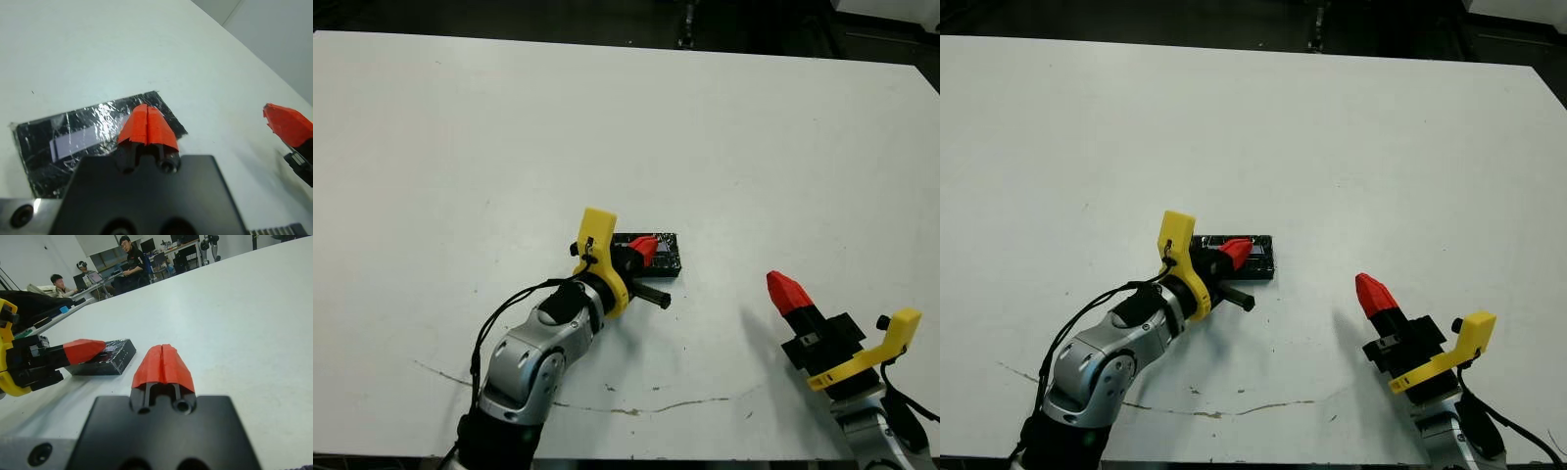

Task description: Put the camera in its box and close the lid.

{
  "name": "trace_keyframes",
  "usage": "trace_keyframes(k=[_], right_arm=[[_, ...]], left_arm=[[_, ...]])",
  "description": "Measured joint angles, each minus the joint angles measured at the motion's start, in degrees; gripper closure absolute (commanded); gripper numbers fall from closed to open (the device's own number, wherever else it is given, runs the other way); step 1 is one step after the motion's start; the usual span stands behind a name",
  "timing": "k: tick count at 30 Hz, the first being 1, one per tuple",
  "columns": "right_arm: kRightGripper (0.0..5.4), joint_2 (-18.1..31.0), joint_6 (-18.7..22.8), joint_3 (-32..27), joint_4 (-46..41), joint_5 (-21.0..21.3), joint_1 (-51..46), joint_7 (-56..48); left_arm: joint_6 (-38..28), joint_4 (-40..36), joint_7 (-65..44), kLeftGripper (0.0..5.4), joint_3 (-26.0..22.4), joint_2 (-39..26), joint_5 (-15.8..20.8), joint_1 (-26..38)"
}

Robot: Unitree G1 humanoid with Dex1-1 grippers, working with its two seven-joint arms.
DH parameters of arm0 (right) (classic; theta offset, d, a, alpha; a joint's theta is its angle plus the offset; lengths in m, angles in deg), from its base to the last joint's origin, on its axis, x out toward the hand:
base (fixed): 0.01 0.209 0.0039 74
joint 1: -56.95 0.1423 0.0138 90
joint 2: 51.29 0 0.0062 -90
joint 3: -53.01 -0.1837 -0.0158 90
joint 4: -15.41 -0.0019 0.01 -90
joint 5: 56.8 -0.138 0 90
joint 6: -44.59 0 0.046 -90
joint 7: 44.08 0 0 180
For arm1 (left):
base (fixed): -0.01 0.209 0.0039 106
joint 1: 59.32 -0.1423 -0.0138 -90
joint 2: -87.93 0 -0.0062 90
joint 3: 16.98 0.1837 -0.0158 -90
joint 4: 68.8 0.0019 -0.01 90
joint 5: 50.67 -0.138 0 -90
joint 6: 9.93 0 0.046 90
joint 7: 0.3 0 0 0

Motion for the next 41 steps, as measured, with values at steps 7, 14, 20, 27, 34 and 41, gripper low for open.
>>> trace_keyframes(k=[7, 14, 20, 27, 34, 41], right_arm=[[5.40, 0.00, -0.53, -0.01, 0.50, -0.06, 0.07, -0.18], [5.40, 0.09, 0.17, -0.56, 0.11, -0.11, 1.88, 2.16], [5.40, -0.06, -1.67, -1.14, 0.23, 2.22, 7.46, 4.61], [5.40, -1.91, -2.75, -0.19, 0.10, 8.55, 12.21, 12.85], [5.40, -2.20, -0.76, 0.83, 0.09, 10.04, 14.78, 16.90], [5.40, -2.24, 0.32, 2.20, 0.08, 9.96, 14.43, 17.18]], left_arm=[[1.77, -2.91, -0.10, 5.39, -1.27, -0.75, 1.75, -1.42], [-8.06, -8.57, -0.35, 5.39, -3.95, -4.34, -1.60, -3.92], [-33.57, -8.00, -0.74, 5.39, -6.75, -6.66, -9.59, -4.70], [-54.55, 0.50, -1.47, 5.39, -12.47, -8.54, -12.47, -9.15], [-59.39, 2.92, -1.00, 5.39, -14.82, -8.31, -12.42, -14.77], [-60.26, 4.61, -0.90, 5.39, -14.06, -7.42, -12.53, -15.23]])
